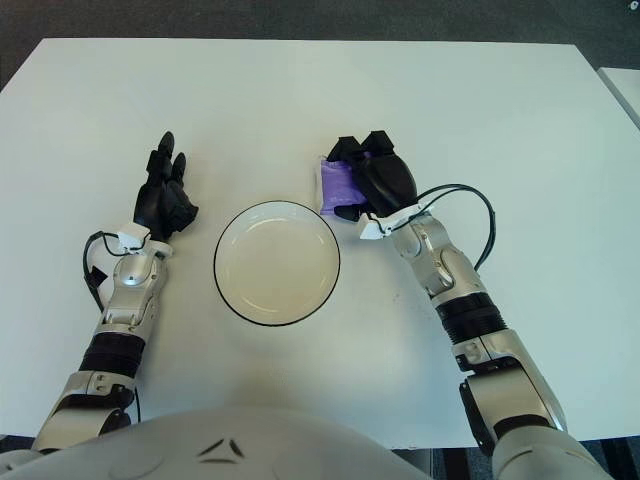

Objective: Put the tissue paper into the plate.

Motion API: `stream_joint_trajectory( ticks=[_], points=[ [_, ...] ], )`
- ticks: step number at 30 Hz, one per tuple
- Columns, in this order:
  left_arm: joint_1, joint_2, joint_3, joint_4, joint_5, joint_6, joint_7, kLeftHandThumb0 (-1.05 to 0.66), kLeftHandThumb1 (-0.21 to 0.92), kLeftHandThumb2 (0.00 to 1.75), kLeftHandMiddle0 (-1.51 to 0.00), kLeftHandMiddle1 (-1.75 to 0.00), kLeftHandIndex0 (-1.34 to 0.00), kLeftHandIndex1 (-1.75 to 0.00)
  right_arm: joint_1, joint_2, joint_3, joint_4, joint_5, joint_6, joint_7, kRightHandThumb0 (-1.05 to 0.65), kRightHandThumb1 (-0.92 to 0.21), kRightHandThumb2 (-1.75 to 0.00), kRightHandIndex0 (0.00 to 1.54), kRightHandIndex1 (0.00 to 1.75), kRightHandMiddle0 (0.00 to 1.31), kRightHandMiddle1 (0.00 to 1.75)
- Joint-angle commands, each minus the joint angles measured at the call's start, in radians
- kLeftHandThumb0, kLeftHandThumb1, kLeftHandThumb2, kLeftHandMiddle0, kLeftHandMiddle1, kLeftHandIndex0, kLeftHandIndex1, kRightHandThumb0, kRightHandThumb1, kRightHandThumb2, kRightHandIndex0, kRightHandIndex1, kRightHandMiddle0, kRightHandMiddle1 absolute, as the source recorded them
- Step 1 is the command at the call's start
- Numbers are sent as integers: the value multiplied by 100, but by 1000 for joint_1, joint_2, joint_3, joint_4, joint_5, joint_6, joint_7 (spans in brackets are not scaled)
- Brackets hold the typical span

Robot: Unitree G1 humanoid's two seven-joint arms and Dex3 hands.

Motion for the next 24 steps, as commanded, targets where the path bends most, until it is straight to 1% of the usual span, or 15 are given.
stream_joint_trajectory(
  ticks=[1, 4, 6, 9, 13, 17, 19, 24],
  points=[
    [71, -7, 2, 70, -3, 58, -5, -89, 92, 109, -19, 0, 0, -16, 24, -14, 9, 31, -23, -7, -10, -53, -16, -151, 124, 175, 74, 175],
    [70, -8, 3, 74, -4, 55, -5, -89, 92, 108, -19, 0, 0, -16, 21, -16, 2, 24, -28, -13, -30, -53, -16, -151, 124, 175, 74, 175],
    [69, -7, 3, 77, -4, 52, -6, -89, 92, 108, -19, 0, 0, -16, 14, -20, -10, 6, -23, -10, -26, -53, -16, -151, 124, 175, 74, 175],
    [69, -5, 4, 82, -4, 45, -9, -89, 92, 108, -19, 0, 0, -16, -40, -35, -48, -37, -12, 11, -9, -53, -16, -151, 124, 175, 74, 175],
    [69, -5, 5, 87, -5, 39, -11, -89, 92, 108, -19, 0, 0, -16, -67, -28, -64, -62, -40, 31, -39, -53, -16, -150, 124, 175, 74, 175],
    [71, -7, 5, 87, -7, 34, -14, -88, 92, 108, -20, 0, 0, -15, -106, -14, -103, -188, -7, 72, 18, -53, -16, -150, 123, 175, 74, 175],
    [72, -8, 5, 88, -6, 32, -12, -88, 92, 108, -20, 0, 0, -15, -109, -9, -117, -241, 17, 86, 51, -53, -16, -150, 123, 175, 73, 175],
    [71, -7, 5, 92, -3, 32, -11, -88, 92, 108, -19, 0, 0, -15, -117, 4, -130, -314, 44, 104, 100, -53, -17, -149, 122, 175, 73, 175]
  ],
)
